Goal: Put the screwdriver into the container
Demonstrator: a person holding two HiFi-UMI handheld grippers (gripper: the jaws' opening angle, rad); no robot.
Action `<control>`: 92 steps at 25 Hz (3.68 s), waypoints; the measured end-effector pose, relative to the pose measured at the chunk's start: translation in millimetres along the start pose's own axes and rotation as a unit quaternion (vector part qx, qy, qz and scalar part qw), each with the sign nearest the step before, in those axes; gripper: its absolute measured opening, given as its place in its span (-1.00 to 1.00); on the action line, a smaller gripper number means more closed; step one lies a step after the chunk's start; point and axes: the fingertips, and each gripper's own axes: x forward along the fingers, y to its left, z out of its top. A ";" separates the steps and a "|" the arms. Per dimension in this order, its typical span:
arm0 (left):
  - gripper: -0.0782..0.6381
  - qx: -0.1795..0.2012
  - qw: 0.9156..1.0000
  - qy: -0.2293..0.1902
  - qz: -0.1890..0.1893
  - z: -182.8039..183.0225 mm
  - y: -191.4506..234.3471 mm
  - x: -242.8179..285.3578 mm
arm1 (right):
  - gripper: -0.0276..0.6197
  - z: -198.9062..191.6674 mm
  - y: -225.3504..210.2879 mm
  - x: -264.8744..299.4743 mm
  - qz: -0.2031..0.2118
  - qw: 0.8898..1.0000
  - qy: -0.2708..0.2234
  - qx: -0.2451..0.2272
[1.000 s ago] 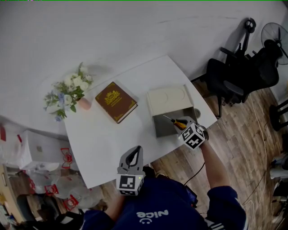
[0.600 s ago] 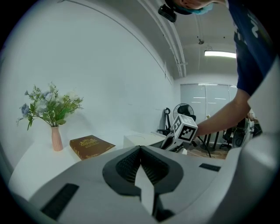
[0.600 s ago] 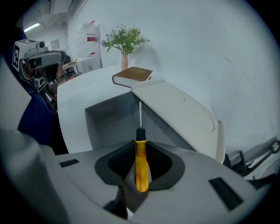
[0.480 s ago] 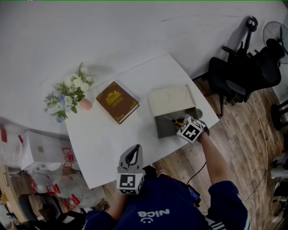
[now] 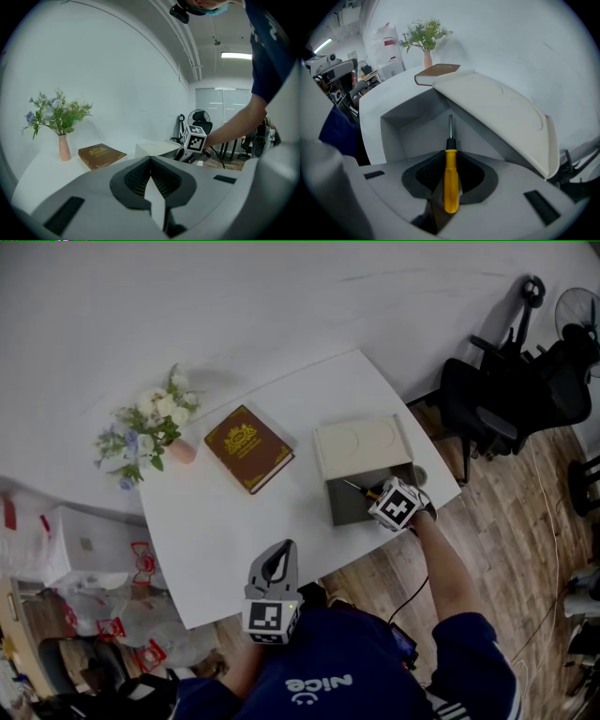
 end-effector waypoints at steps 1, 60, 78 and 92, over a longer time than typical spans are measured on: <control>-0.73 -0.002 1.000 0.001 0.001 -0.1 0.6 -0.2 | -0.63 0.8 0.3 0.4 0.001 1.000 -0.002 0.002; -0.73 0.018 0.994 -0.039 -0.102 16.6 -65.7 -24.4 | -0.24 -50.2 127.2 -210.1 -0.214 0.851 -0.394 0.273; -0.73 0.013 0.993 -0.048 -0.105 21.4 -65.8 -23.2 | -0.85 -37.9 132.2 -216.6 -0.233 0.859 -0.388 0.241; -0.73 0.014 0.993 -0.053 -0.102 20.2 -75.0 -23.9 | -0.85 -47.8 129.9 -220.9 -0.249 0.859 -0.381 0.232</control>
